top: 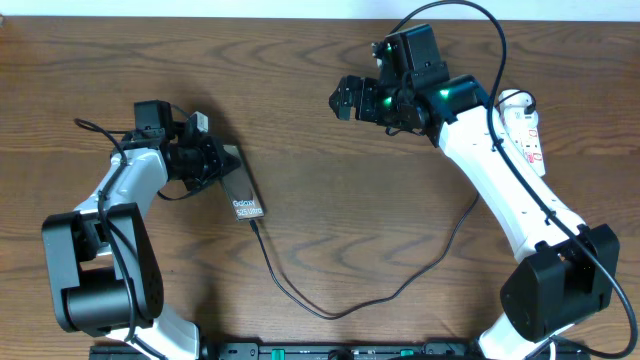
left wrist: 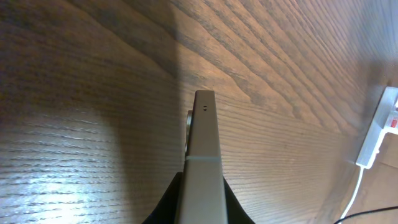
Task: Plug charger to phone and switch on socket
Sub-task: 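Lower the phone with the left gripper onto the table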
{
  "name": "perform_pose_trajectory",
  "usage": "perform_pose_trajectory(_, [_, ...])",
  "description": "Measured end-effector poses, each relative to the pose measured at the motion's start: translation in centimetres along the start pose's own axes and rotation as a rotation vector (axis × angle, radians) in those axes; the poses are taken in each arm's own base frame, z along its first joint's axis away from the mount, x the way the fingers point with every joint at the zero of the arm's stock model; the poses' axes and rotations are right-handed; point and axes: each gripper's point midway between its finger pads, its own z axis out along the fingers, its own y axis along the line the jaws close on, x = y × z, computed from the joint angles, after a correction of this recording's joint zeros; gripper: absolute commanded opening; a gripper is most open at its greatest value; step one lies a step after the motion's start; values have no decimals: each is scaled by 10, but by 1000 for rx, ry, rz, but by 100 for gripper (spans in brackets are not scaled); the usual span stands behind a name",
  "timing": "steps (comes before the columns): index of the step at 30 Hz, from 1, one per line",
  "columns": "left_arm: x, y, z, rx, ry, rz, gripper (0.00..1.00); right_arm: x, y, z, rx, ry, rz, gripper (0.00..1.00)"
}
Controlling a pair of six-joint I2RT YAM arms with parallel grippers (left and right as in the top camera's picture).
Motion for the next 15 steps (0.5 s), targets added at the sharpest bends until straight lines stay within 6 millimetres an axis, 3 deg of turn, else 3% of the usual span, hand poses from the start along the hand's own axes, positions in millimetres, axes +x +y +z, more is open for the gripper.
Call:
perform_pose_trajectory(8, [-1, 6, 0, -31, -10, -1, 7, 1, -1, 0, 5, 2, 1, 100])
perform_pose_trajectory(15, [10, 15, 5, -51, 11, -19, 7, 1, -1, 0, 6, 4, 2, 99])
